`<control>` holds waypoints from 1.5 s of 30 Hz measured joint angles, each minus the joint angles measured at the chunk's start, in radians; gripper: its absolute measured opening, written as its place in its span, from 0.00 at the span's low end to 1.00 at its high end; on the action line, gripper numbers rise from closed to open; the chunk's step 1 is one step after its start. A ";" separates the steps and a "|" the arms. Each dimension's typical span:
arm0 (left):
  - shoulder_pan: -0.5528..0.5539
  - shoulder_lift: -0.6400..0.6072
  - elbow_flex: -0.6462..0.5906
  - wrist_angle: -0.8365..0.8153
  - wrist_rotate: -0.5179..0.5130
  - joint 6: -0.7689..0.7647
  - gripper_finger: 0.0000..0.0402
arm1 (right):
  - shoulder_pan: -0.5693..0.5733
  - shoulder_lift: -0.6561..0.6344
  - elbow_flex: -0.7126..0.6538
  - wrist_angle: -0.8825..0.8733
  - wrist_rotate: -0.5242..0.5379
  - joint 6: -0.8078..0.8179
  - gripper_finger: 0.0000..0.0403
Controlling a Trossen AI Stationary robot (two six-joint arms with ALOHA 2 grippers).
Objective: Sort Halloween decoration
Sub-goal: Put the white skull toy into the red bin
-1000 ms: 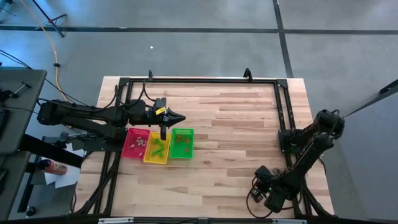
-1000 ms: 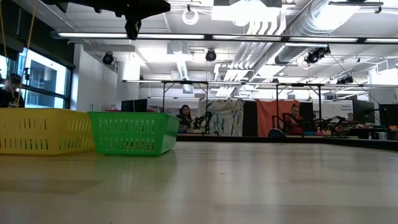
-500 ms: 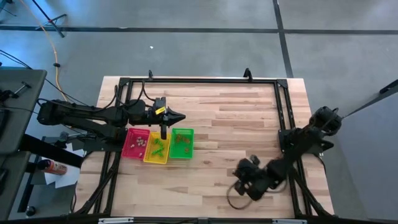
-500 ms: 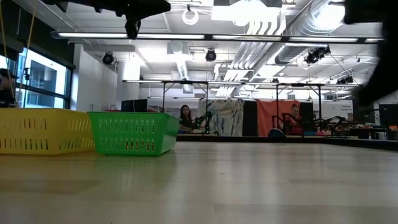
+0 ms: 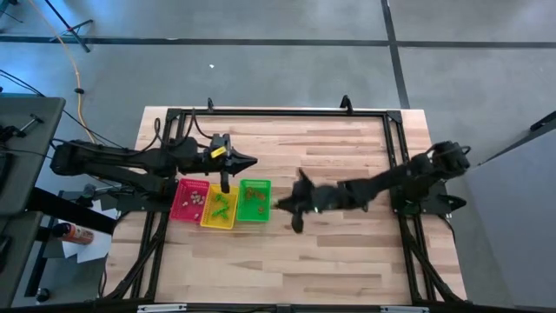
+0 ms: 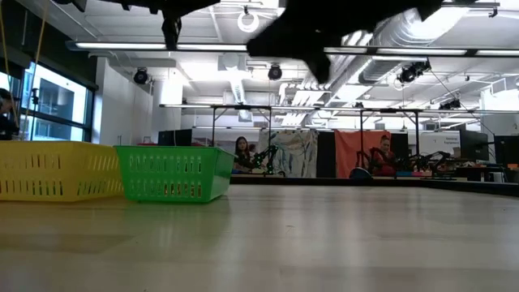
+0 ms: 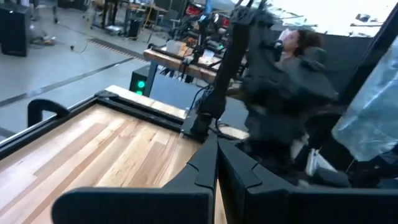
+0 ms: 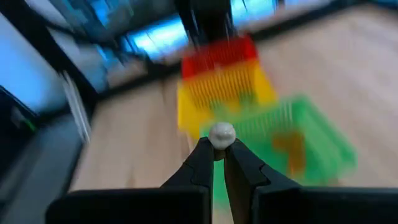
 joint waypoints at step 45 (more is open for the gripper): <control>0.000 -0.152 0.000 0.057 0.035 0.128 0.00 | -0.260 -0.001 0.258 0.043 -0.349 -0.404 0.03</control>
